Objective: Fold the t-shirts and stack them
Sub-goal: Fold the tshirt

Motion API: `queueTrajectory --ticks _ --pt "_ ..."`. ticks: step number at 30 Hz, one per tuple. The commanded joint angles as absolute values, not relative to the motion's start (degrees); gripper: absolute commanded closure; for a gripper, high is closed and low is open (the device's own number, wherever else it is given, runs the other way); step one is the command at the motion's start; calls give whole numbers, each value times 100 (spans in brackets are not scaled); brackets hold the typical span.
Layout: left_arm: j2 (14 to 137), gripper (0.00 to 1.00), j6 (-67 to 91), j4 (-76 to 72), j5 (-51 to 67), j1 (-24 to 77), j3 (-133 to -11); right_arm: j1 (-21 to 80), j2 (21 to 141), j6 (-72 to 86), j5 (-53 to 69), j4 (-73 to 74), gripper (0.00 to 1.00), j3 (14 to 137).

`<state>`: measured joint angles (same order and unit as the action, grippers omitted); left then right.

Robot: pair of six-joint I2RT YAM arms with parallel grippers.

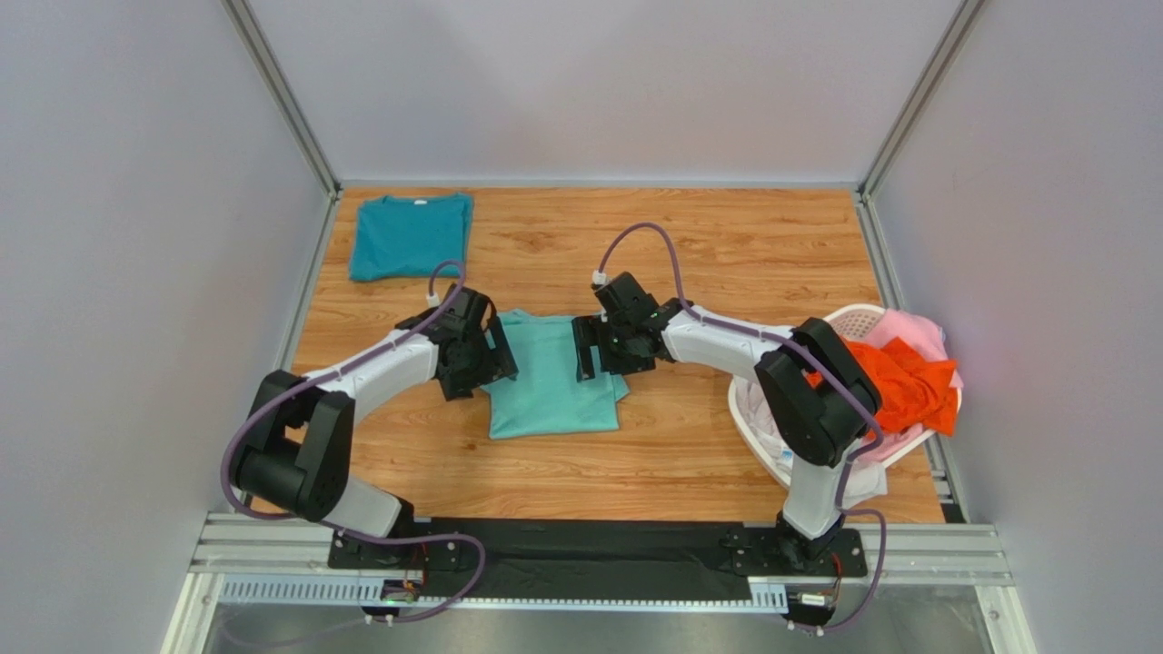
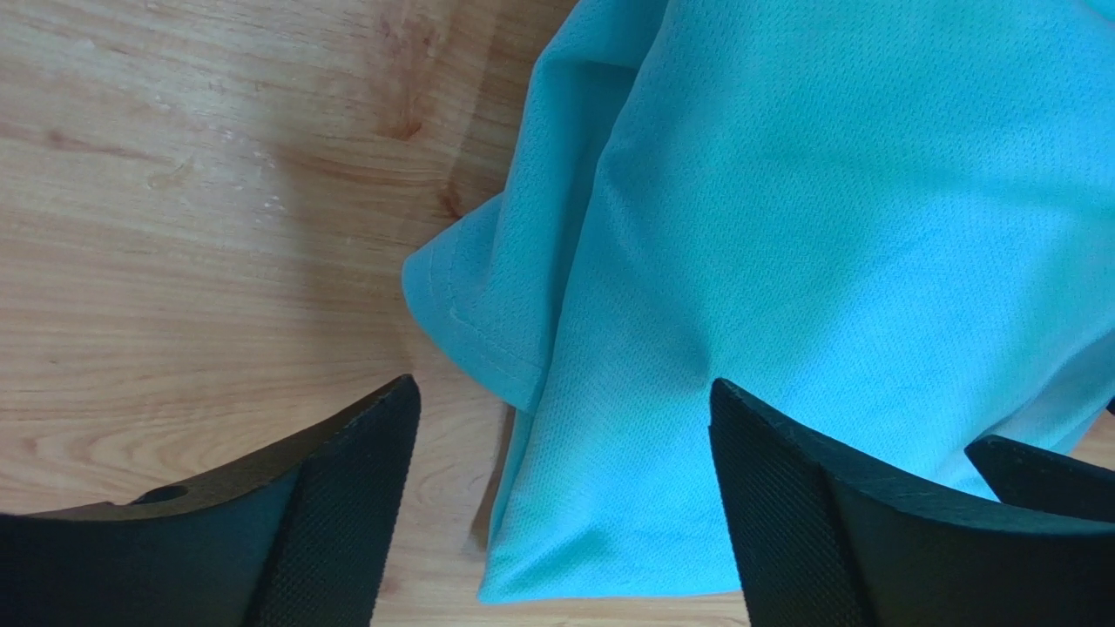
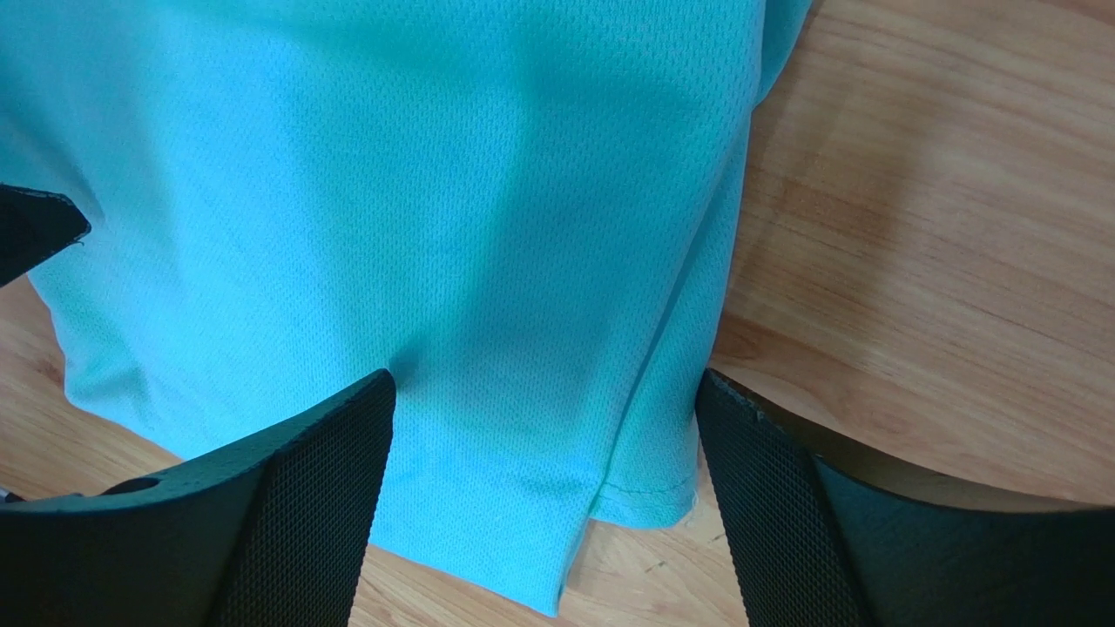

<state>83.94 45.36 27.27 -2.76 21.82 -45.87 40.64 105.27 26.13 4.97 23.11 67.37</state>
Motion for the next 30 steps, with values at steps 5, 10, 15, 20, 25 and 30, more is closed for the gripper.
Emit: queueTrajectory --ticks 5,10,15,20,25,30 --pt "8727 27 4342 2320 -141 2162 -4852 4078 10731 2803 677 2224 36 7014" --pt "8912 57 4298 2075 184 2162 -4816 4078 10740 2926 782 2136 73 6996" --pt "8991 100 4245 2004 579 2153 -4799 4078 10627 3023 1080 1838 89 6926" --pt "8553 100 4271 1855 809 2162 -4606 4069 10153 3085 1405 1460 91 6602" --pt "8183 100 4394 1766 757 2162 -4395 3850 9967 3383 1994 555 89 6065" --pt "8340 96 4412 2039 554 2162 -4395 3735 10142 3445 1908 343 79 5591"
